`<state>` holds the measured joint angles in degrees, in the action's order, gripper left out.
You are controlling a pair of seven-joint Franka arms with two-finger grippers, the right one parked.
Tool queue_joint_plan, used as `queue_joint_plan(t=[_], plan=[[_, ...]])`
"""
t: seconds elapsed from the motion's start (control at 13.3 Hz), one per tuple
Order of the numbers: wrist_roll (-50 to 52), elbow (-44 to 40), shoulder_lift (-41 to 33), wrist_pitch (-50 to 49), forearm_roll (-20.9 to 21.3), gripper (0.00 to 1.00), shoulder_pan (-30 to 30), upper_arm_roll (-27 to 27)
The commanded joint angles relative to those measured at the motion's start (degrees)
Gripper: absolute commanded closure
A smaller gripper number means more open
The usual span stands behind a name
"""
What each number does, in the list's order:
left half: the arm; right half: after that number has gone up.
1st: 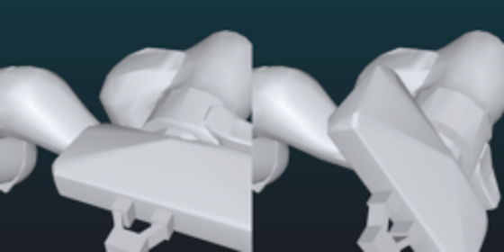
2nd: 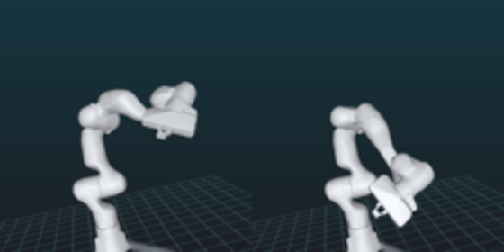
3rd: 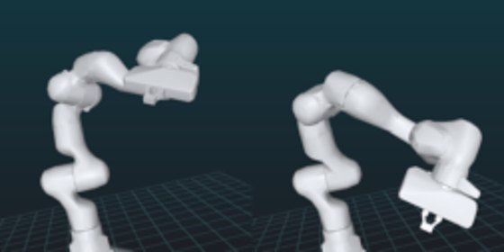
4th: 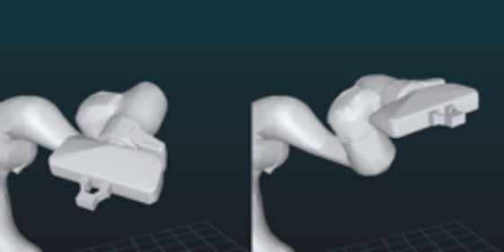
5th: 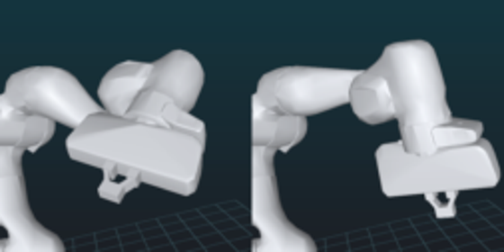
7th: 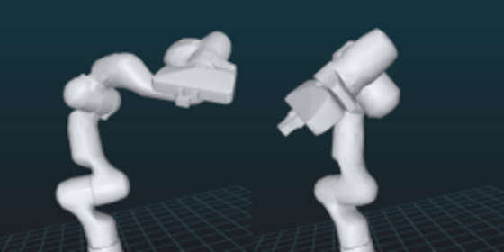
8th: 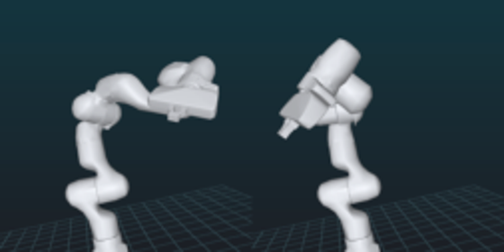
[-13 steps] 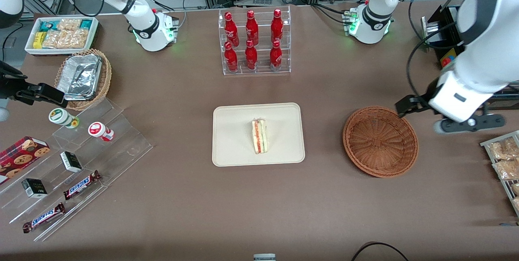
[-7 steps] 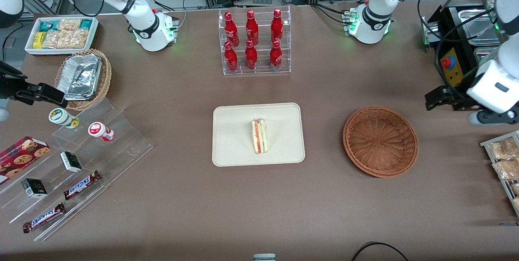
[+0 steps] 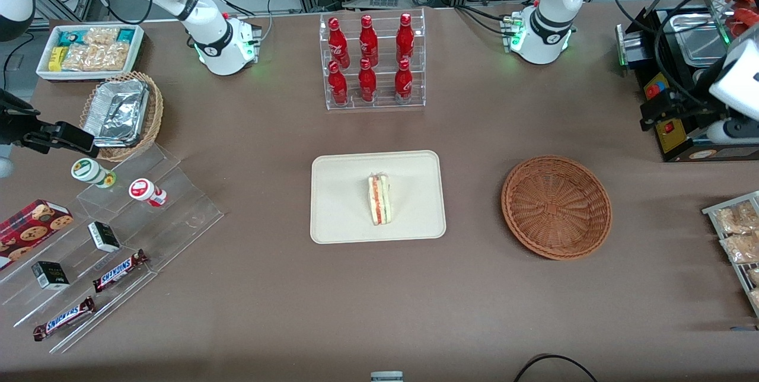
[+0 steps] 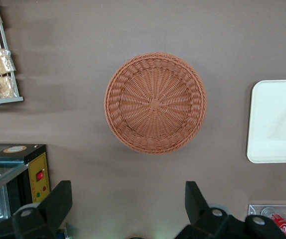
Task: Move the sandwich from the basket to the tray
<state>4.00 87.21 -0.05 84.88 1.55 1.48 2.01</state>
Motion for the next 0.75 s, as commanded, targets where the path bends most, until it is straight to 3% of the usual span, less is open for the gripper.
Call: queue_joint_plan(t=[0.0,0.68], plan=[[-1.0,2.9,-2.5,0.6,-0.8,0.00,1.2,-1.2],[-1.0,1.8,-1.7,0.3,-0.9,0.00,0.9,-1.3]])
